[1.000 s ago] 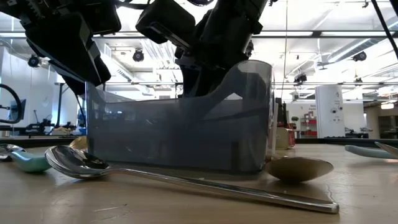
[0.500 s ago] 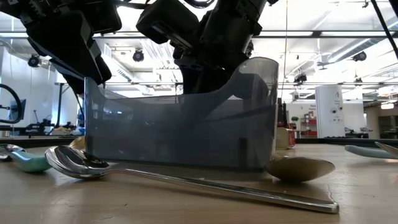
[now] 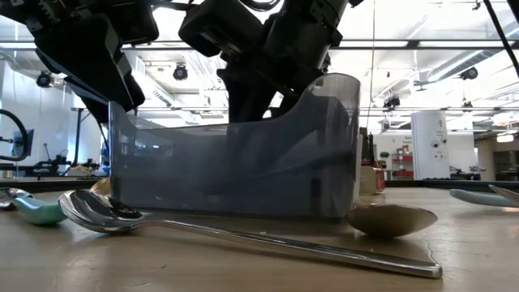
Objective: Pick & Place Food Item
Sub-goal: Put the yellow seasoning bottle into the bottom gray bin
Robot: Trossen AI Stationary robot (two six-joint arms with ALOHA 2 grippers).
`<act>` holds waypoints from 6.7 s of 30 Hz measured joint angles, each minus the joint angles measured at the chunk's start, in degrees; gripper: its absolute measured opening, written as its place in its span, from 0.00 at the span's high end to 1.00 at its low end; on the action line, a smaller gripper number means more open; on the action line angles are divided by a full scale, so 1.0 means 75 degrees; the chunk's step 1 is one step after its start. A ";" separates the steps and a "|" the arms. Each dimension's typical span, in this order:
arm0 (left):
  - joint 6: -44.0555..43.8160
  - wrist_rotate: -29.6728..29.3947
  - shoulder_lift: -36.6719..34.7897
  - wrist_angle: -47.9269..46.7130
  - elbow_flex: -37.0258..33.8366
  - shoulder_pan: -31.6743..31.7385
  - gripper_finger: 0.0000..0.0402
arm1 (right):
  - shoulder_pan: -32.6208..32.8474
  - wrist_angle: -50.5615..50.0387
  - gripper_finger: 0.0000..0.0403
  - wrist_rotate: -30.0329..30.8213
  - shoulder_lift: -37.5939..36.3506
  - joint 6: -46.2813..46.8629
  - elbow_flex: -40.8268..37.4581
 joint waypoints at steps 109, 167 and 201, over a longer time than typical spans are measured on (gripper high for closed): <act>-0.9966 0.0303 -0.1806 -0.5954 0.0076 -0.3124 0.39 | 0.2061 -0.6542 0.49 0.2832 -0.4183 0.1628 -0.0638; -1.0352 0.1316 -0.1386 -0.2104 -0.1466 -0.3139 0.56 | 0.2061 -0.5543 0.49 0.2809 -0.4188 -0.1260 -0.0638; -0.5582 0.5097 -0.1428 -0.0868 0.1861 0.1915 0.56 | 0.1391 0.0380 0.37 0.3115 -0.3554 -1.1108 0.0947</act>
